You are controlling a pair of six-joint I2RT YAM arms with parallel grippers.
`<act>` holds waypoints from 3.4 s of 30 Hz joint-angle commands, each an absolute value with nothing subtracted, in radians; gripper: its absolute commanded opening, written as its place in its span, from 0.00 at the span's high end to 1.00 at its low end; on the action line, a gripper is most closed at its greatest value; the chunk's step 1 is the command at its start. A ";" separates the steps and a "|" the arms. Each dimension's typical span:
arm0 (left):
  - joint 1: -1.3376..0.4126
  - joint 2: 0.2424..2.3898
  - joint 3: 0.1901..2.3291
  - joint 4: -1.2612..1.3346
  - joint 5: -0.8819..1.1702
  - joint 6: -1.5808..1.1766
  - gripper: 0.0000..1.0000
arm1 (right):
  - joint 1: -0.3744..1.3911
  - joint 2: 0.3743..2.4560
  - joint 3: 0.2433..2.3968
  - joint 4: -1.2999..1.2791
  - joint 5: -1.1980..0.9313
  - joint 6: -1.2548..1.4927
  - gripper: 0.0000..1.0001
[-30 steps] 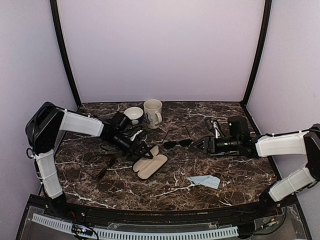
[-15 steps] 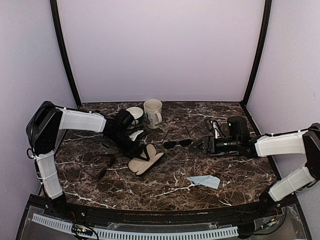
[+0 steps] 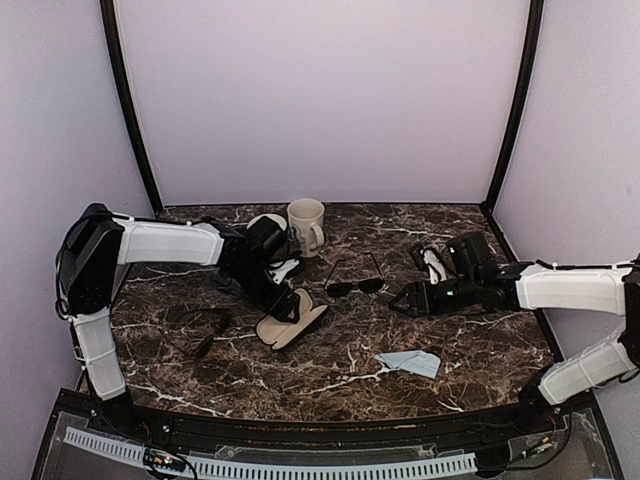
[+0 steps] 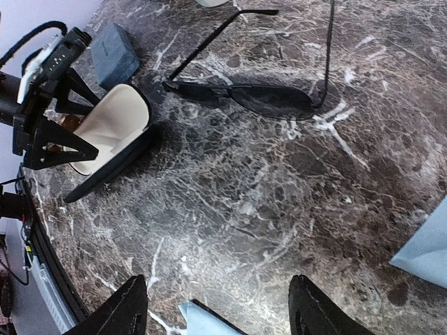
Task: Organize the sunglasses
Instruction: Place the sunglasses case at the center of the board, then pick up the glasses cleaning cloth from the center of the board.
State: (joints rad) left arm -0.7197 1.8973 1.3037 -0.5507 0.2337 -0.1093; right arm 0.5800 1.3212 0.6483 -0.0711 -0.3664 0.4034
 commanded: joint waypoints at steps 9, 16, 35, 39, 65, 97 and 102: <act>-0.808 1.651 1.255 -0.397 -0.113 -0.128 0.14 | 0.591 1.252 0.637 -0.345 -0.059 0.457 0.40; -0.950 1.551 1.136 -0.171 -0.076 -0.057 0.15 | 0.654 1.202 0.551 -0.371 -0.095 0.597 0.43; -1.216 1.957 1.363 -0.076 0.024 0.001 0.22 | 0.815 1.231 0.463 -0.422 0.042 0.710 0.71; -1.216 1.999 1.375 -0.040 0.052 0.018 0.22 | 0.827 1.204 0.461 -0.424 0.052 0.705 0.88; -1.216 2.136 1.396 0.075 0.168 0.498 0.32 | 0.744 1.058 0.424 -0.345 -0.099 0.644 1.00; -1.216 2.219 1.516 -0.023 0.198 0.505 0.85 | 0.696 1.081 0.390 -0.309 -0.143 0.626 1.00; -1.215 2.220 1.520 -0.015 0.231 0.479 0.86 | 0.696 1.082 0.390 -0.308 -0.143 0.626 1.00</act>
State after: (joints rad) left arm -1.2148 2.2200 1.4906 0.0010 0.1852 0.5083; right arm 0.7017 1.0824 0.4015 -0.3363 -0.1383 0.6365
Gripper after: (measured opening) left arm 0.137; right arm 0.007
